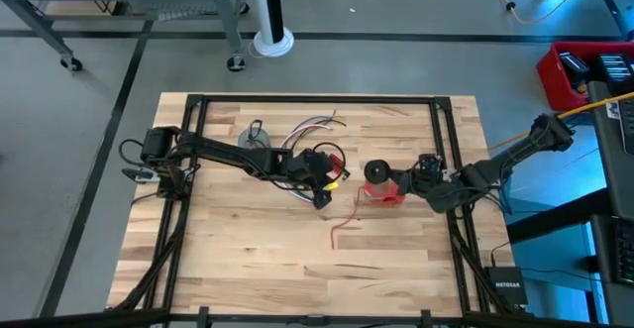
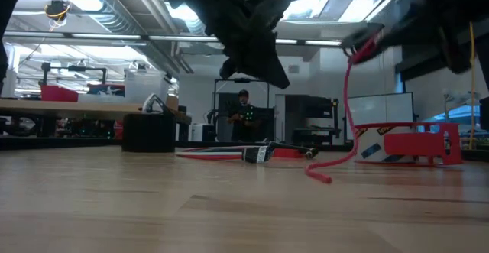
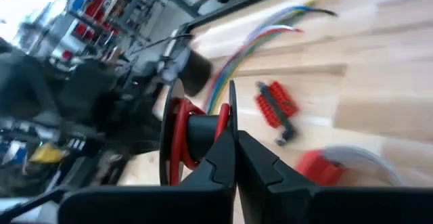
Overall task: Coil cords
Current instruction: Coil the red wire onto the spool
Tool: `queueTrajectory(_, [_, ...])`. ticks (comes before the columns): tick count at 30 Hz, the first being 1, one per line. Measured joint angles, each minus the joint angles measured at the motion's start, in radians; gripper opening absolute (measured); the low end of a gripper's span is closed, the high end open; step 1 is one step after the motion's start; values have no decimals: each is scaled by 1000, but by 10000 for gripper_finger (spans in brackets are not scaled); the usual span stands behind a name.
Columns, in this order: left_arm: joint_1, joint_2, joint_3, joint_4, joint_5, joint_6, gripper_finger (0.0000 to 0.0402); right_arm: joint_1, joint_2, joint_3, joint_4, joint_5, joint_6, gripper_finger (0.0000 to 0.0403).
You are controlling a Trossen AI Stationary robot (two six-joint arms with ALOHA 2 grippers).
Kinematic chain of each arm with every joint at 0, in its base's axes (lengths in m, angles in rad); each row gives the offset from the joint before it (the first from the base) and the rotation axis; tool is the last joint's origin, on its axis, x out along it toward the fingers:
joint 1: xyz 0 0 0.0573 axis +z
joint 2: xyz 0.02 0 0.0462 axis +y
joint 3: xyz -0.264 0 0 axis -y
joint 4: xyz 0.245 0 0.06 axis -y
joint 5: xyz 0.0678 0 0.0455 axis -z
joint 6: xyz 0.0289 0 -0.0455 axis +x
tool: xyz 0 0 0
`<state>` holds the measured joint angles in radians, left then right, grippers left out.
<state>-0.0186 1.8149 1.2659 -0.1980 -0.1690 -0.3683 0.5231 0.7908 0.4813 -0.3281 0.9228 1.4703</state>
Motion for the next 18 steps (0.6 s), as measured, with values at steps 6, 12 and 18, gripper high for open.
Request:
queueTrajectory(6, [-1, 13, 0, -99, 27, 1, 0, 41, -39, -163, 194, 64, 57, 3])
queueTrajectory(12, [-1, 40, 0, -162, 200, -9, 1, 41, -44, -241, 415, 40, -120, 3])
queueTrajectory(18, [-1, 53, 0, -171, 279, 32, 1, 41, -44, -300, 641, -18, -295, 3])
